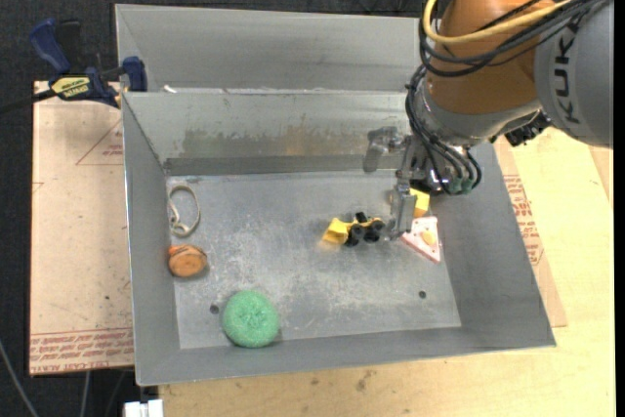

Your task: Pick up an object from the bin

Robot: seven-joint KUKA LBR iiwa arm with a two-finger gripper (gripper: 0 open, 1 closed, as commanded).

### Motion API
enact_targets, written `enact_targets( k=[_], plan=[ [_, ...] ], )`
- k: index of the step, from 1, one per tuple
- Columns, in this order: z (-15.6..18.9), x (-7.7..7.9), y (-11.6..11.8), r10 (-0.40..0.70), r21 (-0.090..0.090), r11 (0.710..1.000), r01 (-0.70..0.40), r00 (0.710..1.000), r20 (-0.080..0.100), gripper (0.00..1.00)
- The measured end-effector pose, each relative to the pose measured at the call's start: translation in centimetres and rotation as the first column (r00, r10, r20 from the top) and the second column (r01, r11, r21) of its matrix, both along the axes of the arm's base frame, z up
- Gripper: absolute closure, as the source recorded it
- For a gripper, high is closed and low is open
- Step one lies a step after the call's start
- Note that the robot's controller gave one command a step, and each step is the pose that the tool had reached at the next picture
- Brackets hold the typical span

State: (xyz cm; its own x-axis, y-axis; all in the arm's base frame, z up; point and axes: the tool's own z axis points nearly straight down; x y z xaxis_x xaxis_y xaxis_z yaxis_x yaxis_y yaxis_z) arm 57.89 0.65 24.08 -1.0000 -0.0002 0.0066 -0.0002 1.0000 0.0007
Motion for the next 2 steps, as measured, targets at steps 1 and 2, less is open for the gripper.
enact_targets(
  k=[1, 2],
  plan=[
    [0.5, 0.1, 0.0, 0.000, 0.000, 1.000, 0.000, 1.000, 0.008, 0.00],
    [-6.8, 0.4, -1.2, -0.054, 0.001, 0.999, 0.054, 0.998, 0.013, 0.00]
  ],
)
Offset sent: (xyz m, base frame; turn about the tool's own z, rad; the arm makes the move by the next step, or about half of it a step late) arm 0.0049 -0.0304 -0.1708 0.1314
